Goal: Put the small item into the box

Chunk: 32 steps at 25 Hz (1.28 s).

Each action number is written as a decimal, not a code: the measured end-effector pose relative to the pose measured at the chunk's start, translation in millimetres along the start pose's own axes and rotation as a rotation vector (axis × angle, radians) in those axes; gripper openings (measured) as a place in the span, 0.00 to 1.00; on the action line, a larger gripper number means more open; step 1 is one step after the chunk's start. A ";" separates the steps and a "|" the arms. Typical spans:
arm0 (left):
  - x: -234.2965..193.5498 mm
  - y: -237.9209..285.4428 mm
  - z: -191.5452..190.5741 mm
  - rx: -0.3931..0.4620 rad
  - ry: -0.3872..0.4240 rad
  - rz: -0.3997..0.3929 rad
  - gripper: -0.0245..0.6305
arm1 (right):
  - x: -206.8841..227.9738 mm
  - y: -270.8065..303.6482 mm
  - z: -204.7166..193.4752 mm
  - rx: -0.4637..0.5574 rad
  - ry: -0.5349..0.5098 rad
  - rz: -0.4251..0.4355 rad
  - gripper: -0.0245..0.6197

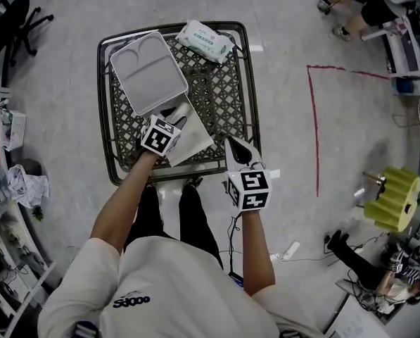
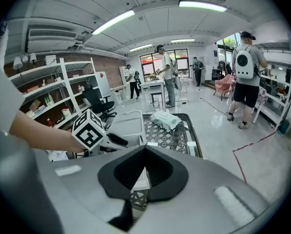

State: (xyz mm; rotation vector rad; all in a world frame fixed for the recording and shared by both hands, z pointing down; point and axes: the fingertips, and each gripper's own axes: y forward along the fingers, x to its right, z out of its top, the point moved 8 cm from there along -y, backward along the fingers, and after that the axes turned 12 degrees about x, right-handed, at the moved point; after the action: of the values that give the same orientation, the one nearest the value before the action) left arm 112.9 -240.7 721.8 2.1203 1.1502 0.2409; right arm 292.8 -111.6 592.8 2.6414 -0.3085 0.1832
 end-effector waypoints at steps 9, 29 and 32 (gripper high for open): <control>-10.3 -66.8 24.0 0.125 0.025 0.020 0.19 | -12.5 -18.4 35.5 0.081 -0.017 -0.060 0.05; -49.4 -208.7 119.4 0.539 0.149 0.096 0.05 | -74.1 -34.1 148.5 0.276 -0.193 -0.070 0.05; -47.9 -228.7 132.8 0.596 0.195 0.088 0.05 | -81.9 -33.5 165.3 0.304 -0.221 -0.054 0.05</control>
State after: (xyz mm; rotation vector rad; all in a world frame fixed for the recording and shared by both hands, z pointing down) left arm -5.1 -262.0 481.2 2.7200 1.3661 0.1578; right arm 234.5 -145.0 417.8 2.9738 -0.3010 -0.0882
